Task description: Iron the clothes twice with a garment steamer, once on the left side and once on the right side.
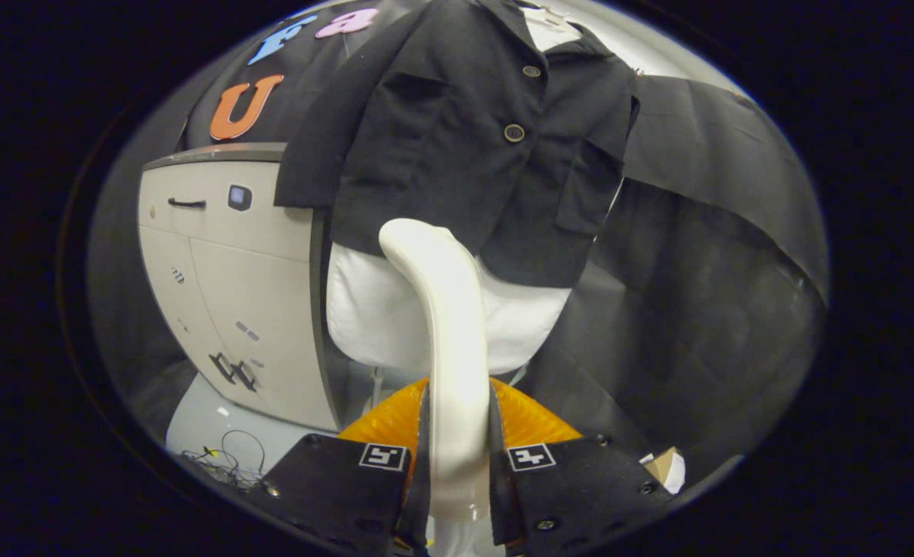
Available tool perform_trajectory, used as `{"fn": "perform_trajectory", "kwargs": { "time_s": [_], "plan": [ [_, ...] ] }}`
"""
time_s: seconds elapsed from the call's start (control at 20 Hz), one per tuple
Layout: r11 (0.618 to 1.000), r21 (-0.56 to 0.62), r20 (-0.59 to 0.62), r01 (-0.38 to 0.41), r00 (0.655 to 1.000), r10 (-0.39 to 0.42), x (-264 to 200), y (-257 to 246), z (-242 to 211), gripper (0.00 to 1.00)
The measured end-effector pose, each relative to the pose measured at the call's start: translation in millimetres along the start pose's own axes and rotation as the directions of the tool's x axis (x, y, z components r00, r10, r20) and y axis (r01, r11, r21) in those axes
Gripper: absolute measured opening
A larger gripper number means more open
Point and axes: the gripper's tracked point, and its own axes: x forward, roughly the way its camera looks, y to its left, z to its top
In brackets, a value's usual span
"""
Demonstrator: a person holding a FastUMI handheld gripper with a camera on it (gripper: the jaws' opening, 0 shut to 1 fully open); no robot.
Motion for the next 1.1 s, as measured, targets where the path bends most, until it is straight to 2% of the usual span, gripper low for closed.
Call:
{"fn": "perform_trajectory", "kwargs": {
  "time_s": [0.1,0.25,0.45,0.65,0.85,1.1],
  "plan": [
    [0.999,0.041,0.033,-0.001,0.999,0.0,-15.3,-9.3,11.8,0.34],
    [0.993,0.116,0.135,0.001,0.991,-0.016,-50.4,-40.6,63.2,0.33],
    [0.978,0.204,0.264,0.042,0.96,-0.097,-90.4,-108.5,135.7,0.33],
    [0.966,0.247,0.373,0.079,0.912,-0.17,-109.7,-169.0,209.3,0.33],
    [0.946,0.316,0.481,0.069,0.848,-0.222,-132.3,-222.9,278.8,0.33],
    [0.937,0.344,0.575,0.056,0.776,-0.258,-121.2,-273.6,351.4,0.34]
  ]
}}
